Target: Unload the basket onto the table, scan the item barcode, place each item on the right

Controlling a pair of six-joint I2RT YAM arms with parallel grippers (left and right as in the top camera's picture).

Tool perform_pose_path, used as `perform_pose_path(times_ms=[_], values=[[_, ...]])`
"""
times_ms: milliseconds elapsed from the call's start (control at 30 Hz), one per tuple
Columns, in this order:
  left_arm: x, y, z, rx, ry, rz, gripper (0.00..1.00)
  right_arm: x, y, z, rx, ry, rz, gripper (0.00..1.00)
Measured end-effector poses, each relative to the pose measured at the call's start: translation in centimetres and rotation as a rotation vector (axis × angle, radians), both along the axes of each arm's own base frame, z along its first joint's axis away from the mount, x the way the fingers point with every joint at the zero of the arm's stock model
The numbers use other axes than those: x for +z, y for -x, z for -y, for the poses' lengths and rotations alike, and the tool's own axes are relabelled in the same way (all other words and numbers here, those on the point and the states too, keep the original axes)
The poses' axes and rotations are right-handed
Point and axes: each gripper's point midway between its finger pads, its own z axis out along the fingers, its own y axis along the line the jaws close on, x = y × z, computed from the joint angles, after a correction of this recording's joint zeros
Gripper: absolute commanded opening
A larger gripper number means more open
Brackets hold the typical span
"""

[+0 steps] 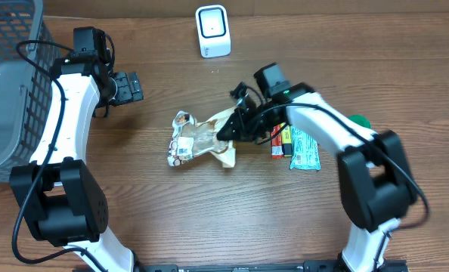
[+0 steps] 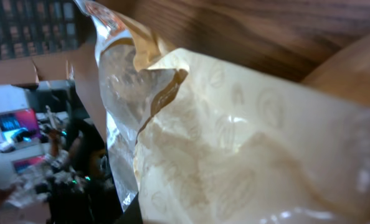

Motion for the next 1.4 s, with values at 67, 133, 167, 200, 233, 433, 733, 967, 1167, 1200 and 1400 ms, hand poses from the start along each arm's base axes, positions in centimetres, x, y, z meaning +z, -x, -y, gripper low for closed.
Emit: perform_pose_path(times_ms=[67,133,167,200,233,433,733,967,1167,1200,1400], values=[[0.0,0.0,0.0,0.0,0.0,0.0,1.0,2.6,0.3,0.7,0.031,0.023,0.068,0.04],[0.0,0.0,0.0,0.0,0.0,0.0,1.0,5.8,0.8,1.1,0.082,0.024,0.167,0.04],[0.0,0.0,0.0,0.0,0.0,0.0,1.0,6.8,1.0,1.2,0.103,0.021,0.202,0.04],[0.0,0.0,0.0,0.0,0.0,0.0,1.0,8.2,1.2,1.4,0.129,0.014,0.256,0.04],[0.0,0.0,0.0,0.0,0.0,0.0,1.0,9.6,1.3,1.5,0.151,0.004,0.315,0.04],[0.0,0.0,0.0,0.0,0.0,0.0,1.0,12.1,1.6,1.8,0.212,-0.011,0.47,0.04],[0.0,0.0,0.0,0.0,0.0,0.0,1.0,11.2,0.1,2.7,0.176,0.083,0.513,0.03],[0.0,0.0,0.0,0.0,0.0,0.0,1.0,13.5,-2.0,3.7,0.065,0.185,0.524,0.03],[0.0,0.0,0.0,0.0,0.0,0.0,1.0,22.7,-3.9,4.4,-0.019,0.209,0.685,0.03],[0.0,0.0,0.0,0.0,0.0,0.0,1.0,24.6,-4.2,4.9,-0.044,0.222,0.725,0.03],[0.0,0.0,0.0,0.0,0.0,0.0,1.0,30.0,-8.0,6.4,-0.179,0.294,0.977,0.03]])
